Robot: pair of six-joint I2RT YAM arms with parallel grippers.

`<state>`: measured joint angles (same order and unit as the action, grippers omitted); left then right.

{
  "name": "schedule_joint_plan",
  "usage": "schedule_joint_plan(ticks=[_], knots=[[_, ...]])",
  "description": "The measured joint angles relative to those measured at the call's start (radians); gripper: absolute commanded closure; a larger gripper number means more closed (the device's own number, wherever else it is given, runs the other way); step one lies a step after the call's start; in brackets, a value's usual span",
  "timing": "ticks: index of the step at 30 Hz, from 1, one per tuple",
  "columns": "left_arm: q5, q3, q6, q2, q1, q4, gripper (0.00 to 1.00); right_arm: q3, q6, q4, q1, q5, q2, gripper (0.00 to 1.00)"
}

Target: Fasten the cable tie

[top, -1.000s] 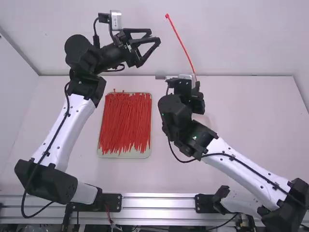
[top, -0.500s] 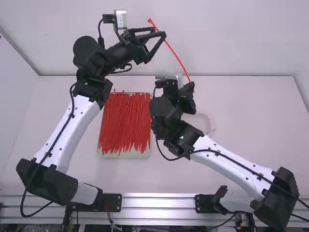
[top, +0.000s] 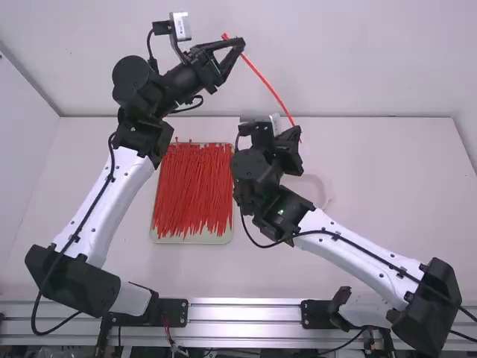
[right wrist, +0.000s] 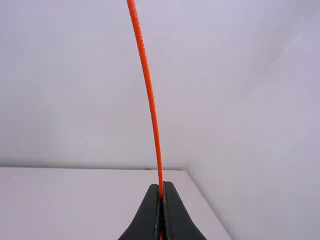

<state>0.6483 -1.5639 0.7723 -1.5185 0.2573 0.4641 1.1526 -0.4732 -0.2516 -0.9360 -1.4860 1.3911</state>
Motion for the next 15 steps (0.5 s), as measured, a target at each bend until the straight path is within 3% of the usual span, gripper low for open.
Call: schedule_joint_plan(ticks=[6, 15], knots=[[-0.006, 0.000, 0.008, 0.000, 0.000, 0.000, 0.84, 0.000, 0.000, 0.000, 0.000, 0.018, 0.000, 1.00], [-0.006, 0.000, 0.022, 0.000, 0.000, 0.002, 0.98, 0.000, 0.018, -0.053, 0.000, 0.029, 0.000, 1.00]])
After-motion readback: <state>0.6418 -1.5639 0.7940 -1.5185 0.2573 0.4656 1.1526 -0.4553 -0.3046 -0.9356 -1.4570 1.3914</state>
